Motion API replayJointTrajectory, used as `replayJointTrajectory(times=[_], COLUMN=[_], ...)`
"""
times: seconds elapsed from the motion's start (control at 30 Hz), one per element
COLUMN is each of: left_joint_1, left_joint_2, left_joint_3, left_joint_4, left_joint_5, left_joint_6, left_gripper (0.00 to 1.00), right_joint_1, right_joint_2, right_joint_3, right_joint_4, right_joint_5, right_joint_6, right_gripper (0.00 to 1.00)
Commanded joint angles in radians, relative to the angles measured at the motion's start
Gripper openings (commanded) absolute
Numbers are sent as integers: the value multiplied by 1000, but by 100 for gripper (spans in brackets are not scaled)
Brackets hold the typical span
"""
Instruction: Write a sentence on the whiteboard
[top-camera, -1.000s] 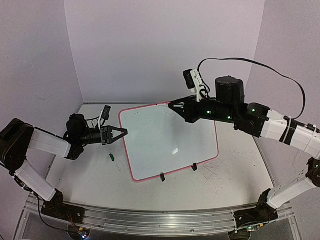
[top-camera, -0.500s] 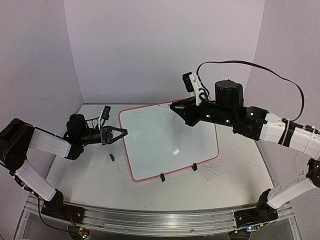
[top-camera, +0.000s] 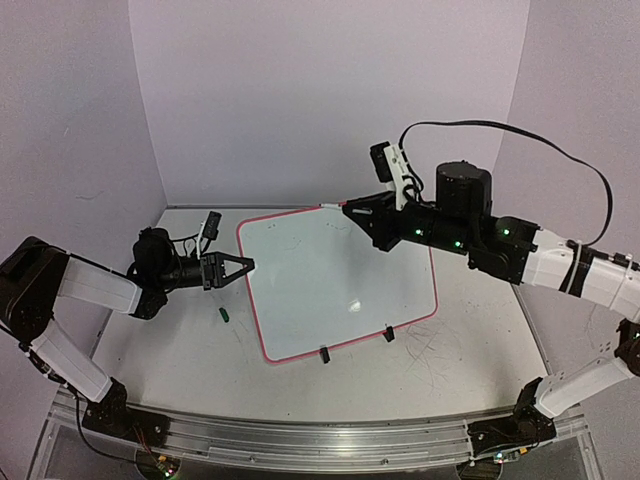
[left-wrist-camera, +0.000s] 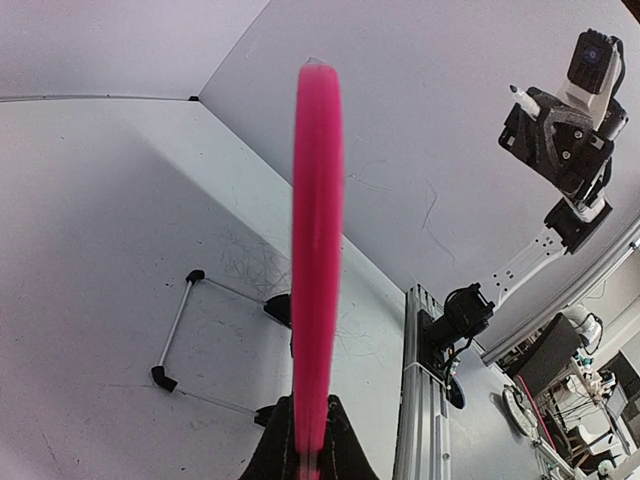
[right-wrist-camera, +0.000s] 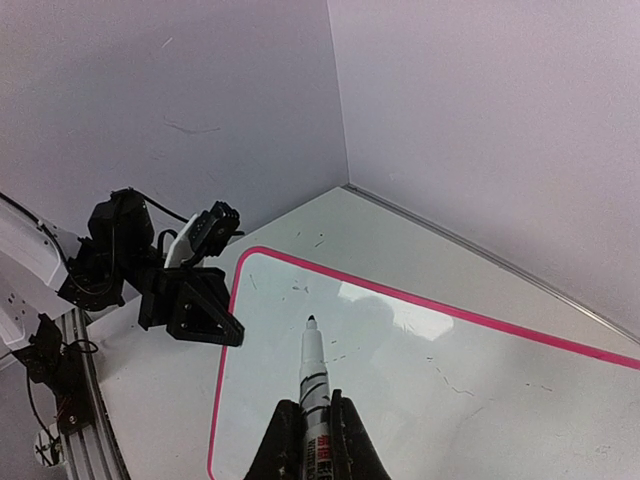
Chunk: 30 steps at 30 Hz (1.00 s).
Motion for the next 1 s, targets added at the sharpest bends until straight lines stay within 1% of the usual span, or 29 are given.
replayJointTrajectory(times=[0.0, 0.23, 0.5, 0.57, 0.7, 0.87, 0.97], left_joint_1=[-2, -2, -2, -2, -2, -2, -2], left_joint_2=[7, 4, -22, -29, -42, -45, -44], left_joint_3=[23, 21, 18, 13, 8, 16, 24], left_joint_4=[-66, -73, -75, -76, -77, -79, -78], left_joint_5=[-34, -54, -80, -84, -100, -108, -112], left_joint_6=[18, 15, 9, 7, 4, 3, -2], left_gripper=[5, 8, 15, 18, 29, 35, 41], right_joint_1=[7, 7, 7, 8, 9, 10, 11], right_joint_2=[-51, -90, -85, -86, -85, -71, -50], right_joint_3=[-13, -41, -39, -40, -36, -27, -14], right_joint_4=[61, 89, 89, 91, 90, 86, 82], right_joint_5=[-3, -35, -26, -24, -19, -55, -76], right_joint_6=[9, 39, 93, 101, 109, 111, 112], right_gripper=[0, 0, 0, 0, 0, 0, 0])
